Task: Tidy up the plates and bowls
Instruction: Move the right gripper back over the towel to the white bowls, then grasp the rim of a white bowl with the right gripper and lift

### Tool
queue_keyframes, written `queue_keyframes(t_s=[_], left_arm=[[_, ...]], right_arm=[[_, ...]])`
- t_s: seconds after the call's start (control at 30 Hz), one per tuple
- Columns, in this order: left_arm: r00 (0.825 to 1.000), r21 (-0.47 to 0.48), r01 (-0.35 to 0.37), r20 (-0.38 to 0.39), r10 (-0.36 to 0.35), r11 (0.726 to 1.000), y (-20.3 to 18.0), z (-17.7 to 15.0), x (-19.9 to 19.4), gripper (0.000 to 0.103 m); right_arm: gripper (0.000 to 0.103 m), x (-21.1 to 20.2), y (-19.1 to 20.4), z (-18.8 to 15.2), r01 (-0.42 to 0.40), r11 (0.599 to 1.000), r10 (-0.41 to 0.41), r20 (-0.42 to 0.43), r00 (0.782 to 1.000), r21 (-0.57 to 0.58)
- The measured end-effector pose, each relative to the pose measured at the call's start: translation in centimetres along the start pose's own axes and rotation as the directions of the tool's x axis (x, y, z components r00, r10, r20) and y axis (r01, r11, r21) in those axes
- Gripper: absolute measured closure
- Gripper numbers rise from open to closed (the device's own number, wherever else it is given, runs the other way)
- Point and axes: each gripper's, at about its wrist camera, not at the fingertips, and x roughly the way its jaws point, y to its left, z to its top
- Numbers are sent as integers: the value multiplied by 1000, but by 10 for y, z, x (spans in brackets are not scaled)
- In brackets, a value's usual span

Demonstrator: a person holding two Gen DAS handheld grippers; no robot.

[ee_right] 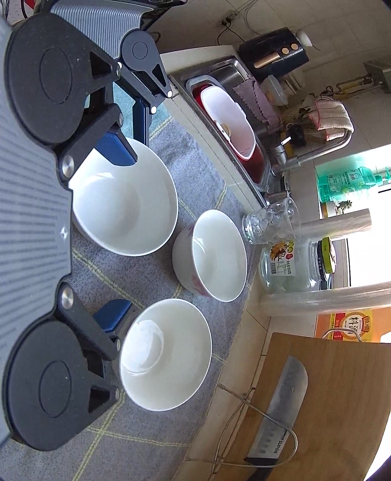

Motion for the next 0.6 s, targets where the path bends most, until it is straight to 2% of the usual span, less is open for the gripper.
queue_keyframes(t_s=[0.1, 0.17, 0.3, 0.47, 0.6], left_arm=[[1000, 2, 1, 17, -1, 1000, 2, 2, 2, 5], [1000, -2, 5, 20, -5, 1000, 3, 2, 3, 6], [1000, -8, 8, 30, -8, 1000, 4, 2, 2, 8], [999, -33, 19, 34, -18, 999, 8, 0, -2, 10], [999, -39, 27, 33, -26, 999, 9, -2, -2, 13]], right_arm=[[10, 6, -2, 1, -5, 1000, 5, -17, 1000, -2], [17, 11, -3, 1, -9, 1000, 9, -32, 999, -5], [21, 20, -1, 3, -39, 999, 38, -55, 998, -11], [32, 30, 3, 8, -75, 997, 73, -72, 995, -15], [32, 36, 4, 11, -81, 997, 80, -82, 993, -14]])
